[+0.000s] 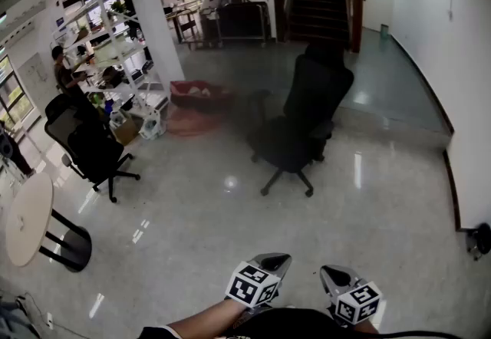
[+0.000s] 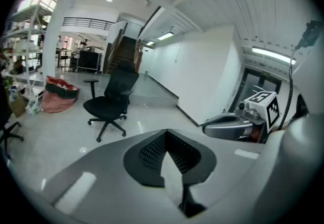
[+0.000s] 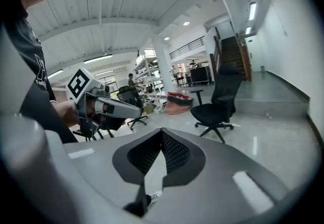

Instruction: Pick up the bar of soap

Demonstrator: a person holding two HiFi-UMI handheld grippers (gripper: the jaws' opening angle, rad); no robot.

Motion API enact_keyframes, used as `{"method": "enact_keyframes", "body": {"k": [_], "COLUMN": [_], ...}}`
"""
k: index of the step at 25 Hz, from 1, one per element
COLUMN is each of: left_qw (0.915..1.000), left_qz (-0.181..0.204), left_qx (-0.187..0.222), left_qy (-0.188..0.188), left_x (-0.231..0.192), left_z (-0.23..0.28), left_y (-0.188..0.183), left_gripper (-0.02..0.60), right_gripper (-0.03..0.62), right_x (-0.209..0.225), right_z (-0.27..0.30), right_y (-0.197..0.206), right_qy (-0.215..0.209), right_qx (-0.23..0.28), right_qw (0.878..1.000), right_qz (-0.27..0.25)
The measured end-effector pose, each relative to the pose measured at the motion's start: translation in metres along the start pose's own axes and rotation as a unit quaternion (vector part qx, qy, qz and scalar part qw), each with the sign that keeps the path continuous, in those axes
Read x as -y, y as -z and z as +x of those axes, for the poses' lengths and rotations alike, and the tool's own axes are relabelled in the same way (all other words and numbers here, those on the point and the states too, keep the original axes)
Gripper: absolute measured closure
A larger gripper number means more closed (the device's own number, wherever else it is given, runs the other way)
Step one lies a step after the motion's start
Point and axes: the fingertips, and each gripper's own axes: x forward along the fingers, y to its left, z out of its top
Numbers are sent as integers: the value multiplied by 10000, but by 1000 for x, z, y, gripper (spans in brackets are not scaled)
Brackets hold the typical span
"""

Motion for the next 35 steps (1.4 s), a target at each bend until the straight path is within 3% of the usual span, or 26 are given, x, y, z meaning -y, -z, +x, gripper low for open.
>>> {"method": "enact_keyframes", "body": {"k": [6,12,20,23,27,35], "left_qw": [9976,9852,9705,9609,9412,9094], "left_qz": [-336,-939,-1245,-1408,-1801,-2253], "left_qx": [-5,78,592,691,911,1392], "left_qy": [-610,-1430,-1980,-2281,-2708,-3207], "left_x": [-58,-91,-145,-174,-226,-319], "left_z": [-43,-84,-156,-200,-266,-386], "left_y": [24,62,52,65,88,134], "left_gripper": [574,573,574,574,574,574], "right_gripper": [588,588,588,588,588,588], "right_x": [-38,-72,-145,-179,-247,-393], "right_z": [48,96,161,193,240,327], "right_y": [4,2,-19,-17,-30,-35], "right_qy": [-572,-1515,-2201,-2472,-2899,-3509], "right_qx": [-216,-442,-686,-769,-886,-1234], "right_qw": [9976,9854,9667,9571,9392,9063], "right_qz": [-315,-637,-1112,-1303,-1615,-2005]}}
